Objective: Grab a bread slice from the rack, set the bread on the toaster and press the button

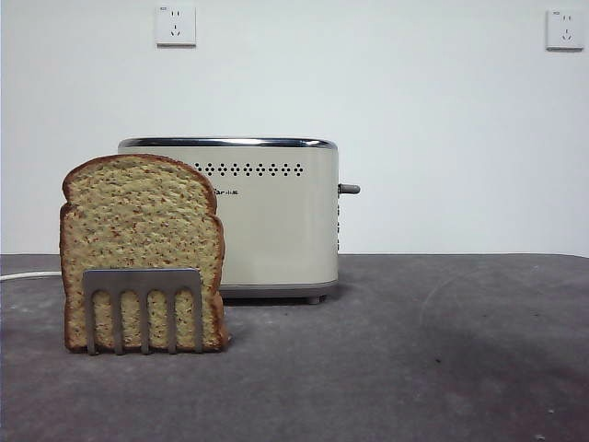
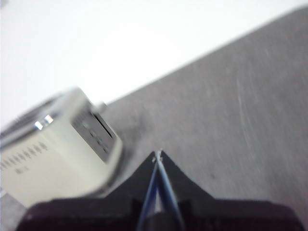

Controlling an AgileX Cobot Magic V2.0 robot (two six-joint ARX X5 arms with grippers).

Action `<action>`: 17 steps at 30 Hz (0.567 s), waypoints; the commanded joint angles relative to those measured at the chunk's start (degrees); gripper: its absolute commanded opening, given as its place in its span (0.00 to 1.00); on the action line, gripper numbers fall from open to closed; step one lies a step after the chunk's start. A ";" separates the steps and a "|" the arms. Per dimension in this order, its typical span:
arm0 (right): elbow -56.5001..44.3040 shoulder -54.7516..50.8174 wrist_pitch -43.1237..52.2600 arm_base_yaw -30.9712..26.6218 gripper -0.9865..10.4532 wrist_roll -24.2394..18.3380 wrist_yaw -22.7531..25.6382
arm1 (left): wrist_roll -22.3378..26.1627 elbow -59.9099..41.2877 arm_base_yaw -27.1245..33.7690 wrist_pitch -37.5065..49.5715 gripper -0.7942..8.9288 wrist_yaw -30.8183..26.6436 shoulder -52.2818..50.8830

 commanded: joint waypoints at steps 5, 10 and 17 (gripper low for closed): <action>11.06 7.52 -1.55 0.15 0.08 -2.69 -3.32 | 1.84 12.28 0.17 -5.90 0.07 1.29 2.91; 21.22 15.69 -7.52 0.17 0.08 -9.27 -9.29 | 6.38 20.68 0.17 -9.68 0.07 7.26 7.87; 39.17 29.53 -24.39 0.17 0.08 -25.14 -21.18 | 16.96 32.22 0.15 -18.58 0.07 19.41 17.77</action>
